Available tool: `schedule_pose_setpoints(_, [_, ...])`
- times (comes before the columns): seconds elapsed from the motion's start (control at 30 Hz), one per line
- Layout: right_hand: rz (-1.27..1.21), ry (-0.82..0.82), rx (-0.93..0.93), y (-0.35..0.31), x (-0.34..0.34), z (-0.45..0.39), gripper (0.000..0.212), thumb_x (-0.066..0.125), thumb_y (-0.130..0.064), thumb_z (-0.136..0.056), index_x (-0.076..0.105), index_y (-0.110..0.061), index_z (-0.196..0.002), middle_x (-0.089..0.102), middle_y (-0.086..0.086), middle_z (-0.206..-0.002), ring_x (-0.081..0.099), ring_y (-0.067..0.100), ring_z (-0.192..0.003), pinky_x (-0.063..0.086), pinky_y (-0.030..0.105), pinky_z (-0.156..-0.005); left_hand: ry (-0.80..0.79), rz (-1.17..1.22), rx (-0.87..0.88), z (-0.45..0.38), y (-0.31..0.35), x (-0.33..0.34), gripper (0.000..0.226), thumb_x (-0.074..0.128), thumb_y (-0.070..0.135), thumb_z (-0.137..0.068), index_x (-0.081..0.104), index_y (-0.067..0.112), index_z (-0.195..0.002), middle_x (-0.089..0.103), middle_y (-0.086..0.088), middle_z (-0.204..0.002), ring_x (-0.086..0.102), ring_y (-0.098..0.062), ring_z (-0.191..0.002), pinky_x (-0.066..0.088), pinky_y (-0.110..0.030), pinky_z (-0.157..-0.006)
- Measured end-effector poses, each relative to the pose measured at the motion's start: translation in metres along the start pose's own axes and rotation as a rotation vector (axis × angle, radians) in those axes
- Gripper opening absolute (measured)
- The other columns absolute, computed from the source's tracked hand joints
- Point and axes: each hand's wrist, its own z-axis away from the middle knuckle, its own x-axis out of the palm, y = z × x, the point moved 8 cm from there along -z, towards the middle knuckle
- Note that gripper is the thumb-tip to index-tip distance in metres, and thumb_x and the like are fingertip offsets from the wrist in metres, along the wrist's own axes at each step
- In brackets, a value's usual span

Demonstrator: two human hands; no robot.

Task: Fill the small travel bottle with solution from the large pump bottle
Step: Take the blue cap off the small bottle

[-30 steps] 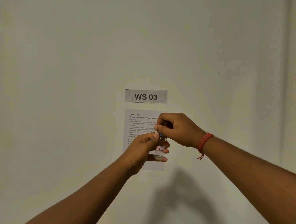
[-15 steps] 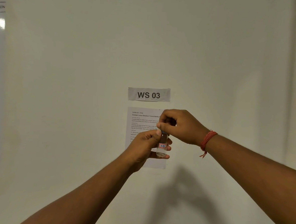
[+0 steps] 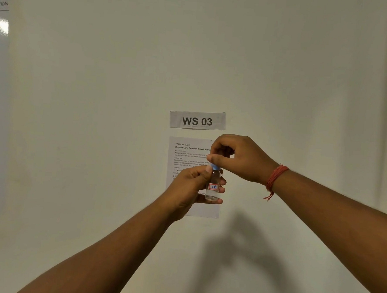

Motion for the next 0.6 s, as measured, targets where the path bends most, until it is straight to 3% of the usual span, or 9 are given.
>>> schedule_pose_setpoints(0.3, [-0.020, -0.041, 0.016, 0.0006, 0.0014, -0.0003, 0.006, 0.068, -0.022, -0.088, 0.069, -0.020, -0.094, 0.068, -0.004, -0.092, 0.064, 0.012, -0.084, 0.057, 0.030, -0.079, 0.006, -0.003, -0.012, -0.0004, -0.0020, -0.0017, 0.049, 0.054, 0.047, -0.090, 0.070, 0.008, -0.115, 0.076, -0.008, -0.099, 0.075, -0.024, -0.091, 0.063, -0.049, -0.084])
schedule_pose_setpoints(0.47, [-0.018, -0.021, 0.037, 0.0025, 0.0012, -0.0004, 0.014, 0.067, -0.030, -0.089, 0.069, -0.019, -0.096, 0.068, -0.003, -0.092, 0.063, 0.012, -0.084, 0.057, 0.030, -0.079, 0.021, -0.002, -0.022, -0.0008, -0.0032, -0.0031, 0.040, 0.048, 0.038, -0.102, 0.070, 0.008, -0.115, 0.076, -0.008, -0.099, 0.075, -0.023, -0.089, 0.064, -0.047, -0.082])
schedule_pose_setpoints(0.6, [-0.035, -0.039, 0.046, 0.0032, 0.0022, 0.0016, 0.009, 0.068, -0.025, -0.088, 0.070, -0.019, -0.094, 0.070, -0.004, -0.090, 0.065, 0.011, -0.081, 0.057, 0.027, -0.076, 0.022, -0.014, -0.022, -0.0012, -0.0037, -0.0026, 0.042, 0.049, 0.038, -0.102, 0.069, 0.005, -0.118, 0.075, -0.010, -0.101, 0.074, -0.024, -0.091, 0.063, -0.049, -0.085])
